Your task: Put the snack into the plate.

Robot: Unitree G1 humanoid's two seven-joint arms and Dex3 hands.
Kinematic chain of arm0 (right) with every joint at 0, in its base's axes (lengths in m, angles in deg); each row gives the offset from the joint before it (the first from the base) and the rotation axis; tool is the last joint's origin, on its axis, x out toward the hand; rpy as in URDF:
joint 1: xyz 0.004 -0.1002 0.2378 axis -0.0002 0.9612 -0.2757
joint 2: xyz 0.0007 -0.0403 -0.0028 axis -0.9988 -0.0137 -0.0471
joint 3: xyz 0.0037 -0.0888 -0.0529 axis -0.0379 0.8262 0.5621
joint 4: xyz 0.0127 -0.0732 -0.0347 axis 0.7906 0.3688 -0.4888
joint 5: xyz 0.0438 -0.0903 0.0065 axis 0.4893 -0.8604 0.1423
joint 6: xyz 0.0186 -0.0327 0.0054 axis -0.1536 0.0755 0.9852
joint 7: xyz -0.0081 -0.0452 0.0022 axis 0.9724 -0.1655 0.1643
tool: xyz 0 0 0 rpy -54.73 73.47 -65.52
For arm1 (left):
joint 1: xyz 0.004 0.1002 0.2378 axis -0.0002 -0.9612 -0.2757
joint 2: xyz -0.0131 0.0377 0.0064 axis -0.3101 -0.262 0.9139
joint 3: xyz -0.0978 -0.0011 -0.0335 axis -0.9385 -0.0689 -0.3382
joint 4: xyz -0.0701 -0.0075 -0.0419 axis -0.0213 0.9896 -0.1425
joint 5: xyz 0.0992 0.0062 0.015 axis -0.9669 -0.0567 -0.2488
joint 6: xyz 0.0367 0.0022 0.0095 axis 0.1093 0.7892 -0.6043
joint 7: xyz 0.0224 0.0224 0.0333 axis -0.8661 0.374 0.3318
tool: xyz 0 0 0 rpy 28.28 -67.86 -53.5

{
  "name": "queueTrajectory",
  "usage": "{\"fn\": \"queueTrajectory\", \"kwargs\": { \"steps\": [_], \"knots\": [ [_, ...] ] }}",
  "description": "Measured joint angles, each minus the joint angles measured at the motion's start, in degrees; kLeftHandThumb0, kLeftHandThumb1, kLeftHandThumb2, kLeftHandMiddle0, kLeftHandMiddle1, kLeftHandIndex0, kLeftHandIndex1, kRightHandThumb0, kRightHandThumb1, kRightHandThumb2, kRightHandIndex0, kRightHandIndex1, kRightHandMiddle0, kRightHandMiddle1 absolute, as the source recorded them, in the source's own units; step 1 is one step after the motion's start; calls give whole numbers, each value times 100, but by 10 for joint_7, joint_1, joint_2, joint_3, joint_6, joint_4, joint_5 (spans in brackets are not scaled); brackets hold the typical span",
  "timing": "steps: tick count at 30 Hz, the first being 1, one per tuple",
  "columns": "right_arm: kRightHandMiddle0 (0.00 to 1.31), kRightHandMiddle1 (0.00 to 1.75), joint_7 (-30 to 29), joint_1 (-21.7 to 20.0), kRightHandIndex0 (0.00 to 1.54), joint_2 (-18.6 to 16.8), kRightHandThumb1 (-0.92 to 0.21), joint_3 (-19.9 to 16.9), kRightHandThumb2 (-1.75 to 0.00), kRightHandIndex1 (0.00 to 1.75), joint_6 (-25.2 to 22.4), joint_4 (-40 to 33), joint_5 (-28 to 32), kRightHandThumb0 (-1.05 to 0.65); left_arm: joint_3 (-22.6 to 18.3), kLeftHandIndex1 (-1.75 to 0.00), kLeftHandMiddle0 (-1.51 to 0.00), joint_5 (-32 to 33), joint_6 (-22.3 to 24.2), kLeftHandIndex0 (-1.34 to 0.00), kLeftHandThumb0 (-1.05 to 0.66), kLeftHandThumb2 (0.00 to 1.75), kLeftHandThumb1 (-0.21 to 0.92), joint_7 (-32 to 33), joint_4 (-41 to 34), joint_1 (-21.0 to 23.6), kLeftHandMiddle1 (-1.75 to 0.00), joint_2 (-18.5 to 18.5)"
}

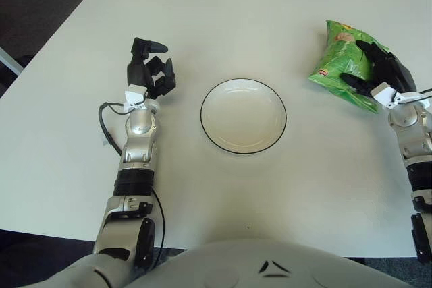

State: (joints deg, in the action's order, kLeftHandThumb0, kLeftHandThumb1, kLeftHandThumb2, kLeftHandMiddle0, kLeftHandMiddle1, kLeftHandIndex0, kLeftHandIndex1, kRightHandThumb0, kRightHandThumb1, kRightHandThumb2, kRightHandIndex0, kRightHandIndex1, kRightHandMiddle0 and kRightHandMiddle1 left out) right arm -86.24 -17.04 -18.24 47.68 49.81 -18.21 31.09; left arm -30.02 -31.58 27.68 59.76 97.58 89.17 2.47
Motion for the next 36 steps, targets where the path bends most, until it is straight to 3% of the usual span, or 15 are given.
{"fn": "queueTrajectory", "kwargs": {
  "steps": [2,5,9,20,36],
  "knots": [
    [47,158,-26,2,39,-6,-68,-2,-72,168,6,1,0,-39,0,-175,-84,0,0,-33,-38,80,71,0,-1,0,-175,0],
    [46,169,-62,5,50,-15,-57,-6,-95,172,22,7,0,-40,0,-175,-84,0,0,-33,-38,80,71,0,-1,-1,-175,0],
    [46,174,-103,7,62,-22,-51,-10,-106,174,57,25,1,-41,0,-175,-84,0,0,-33,-38,80,71,0,-3,-1,-175,0],
    [47,175,-157,1,69,-22,-48,-10,-110,175,147,84,1,-41,0,-175,-84,0,0,-33,-38,80,71,0,-2,-2,-175,0],
    [46,175,-174,-13,68,-20,-50,-18,-107,175,168,103,8,-41,0,-175,-84,0,-1,-33,-38,80,71,0,1,-2,-175,0]
  ]
}}
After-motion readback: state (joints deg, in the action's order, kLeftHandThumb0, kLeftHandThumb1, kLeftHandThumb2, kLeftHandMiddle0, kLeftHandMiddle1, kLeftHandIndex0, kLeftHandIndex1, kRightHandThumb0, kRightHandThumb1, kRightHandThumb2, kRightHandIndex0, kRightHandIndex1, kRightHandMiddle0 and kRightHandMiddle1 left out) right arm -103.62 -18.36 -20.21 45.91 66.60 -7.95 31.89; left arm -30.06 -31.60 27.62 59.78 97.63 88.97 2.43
